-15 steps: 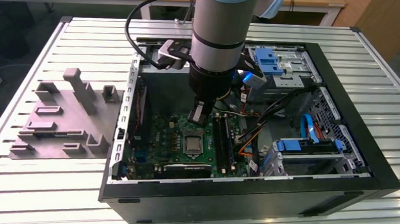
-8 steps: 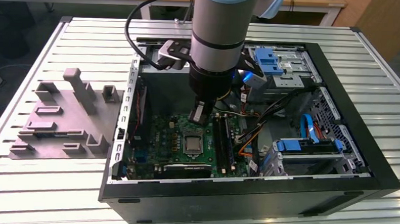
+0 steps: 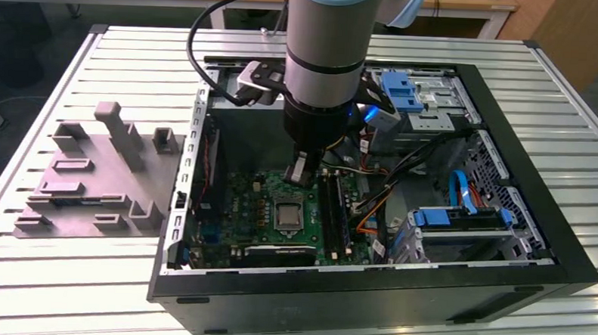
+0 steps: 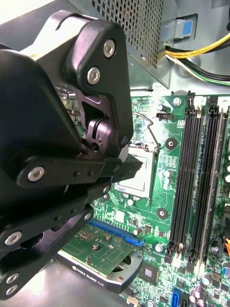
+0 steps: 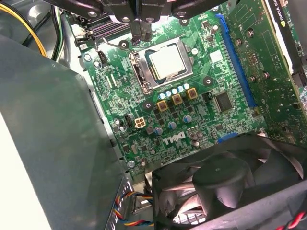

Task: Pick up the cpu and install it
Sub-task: 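Install the first cpu locking lever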

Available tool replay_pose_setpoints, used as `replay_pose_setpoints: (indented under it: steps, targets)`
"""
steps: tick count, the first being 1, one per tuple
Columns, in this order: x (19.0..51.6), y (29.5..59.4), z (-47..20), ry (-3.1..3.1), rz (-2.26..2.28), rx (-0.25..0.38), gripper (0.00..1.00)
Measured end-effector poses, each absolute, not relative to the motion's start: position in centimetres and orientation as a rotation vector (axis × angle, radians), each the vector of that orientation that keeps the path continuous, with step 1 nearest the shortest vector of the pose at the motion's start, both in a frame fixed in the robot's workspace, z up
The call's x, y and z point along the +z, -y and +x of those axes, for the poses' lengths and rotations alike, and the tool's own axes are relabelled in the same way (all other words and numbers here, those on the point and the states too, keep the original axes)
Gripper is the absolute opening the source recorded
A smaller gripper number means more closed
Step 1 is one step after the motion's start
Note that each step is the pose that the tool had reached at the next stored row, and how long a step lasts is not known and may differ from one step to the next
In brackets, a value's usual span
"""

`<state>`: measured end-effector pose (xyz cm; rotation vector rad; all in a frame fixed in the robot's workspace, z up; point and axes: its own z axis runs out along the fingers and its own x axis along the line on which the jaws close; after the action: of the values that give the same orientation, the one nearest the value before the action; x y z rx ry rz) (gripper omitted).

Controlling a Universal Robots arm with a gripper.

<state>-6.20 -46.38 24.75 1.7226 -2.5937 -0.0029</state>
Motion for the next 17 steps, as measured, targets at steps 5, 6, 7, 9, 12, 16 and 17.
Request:
replay_pose_setpoints:
  steps: [5,6,7,9,12,16,17]
  targets:
    - [24.74,46.38,-6.19,2.594,1.723,-0.003,0.11]
    - [24.74,46.38,-6.19,2.594,1.723,-0.003,0.11]
    - [24.74,46.37,-6.19,2.594,1.723,-0.003,0.11]
    - [24.73,46.24,-6.14,2.594,1.723,-0.004,0.11]
    - [24.73,45.91,-6.00,2.594,1.723,-0.004,0.11]
    - [24.71,45.80,-5.75,2.594,1.723,-0.004,0.11]
    - [24.71,45.77,-5.65,2.594,1.723,-0.004,0.11]
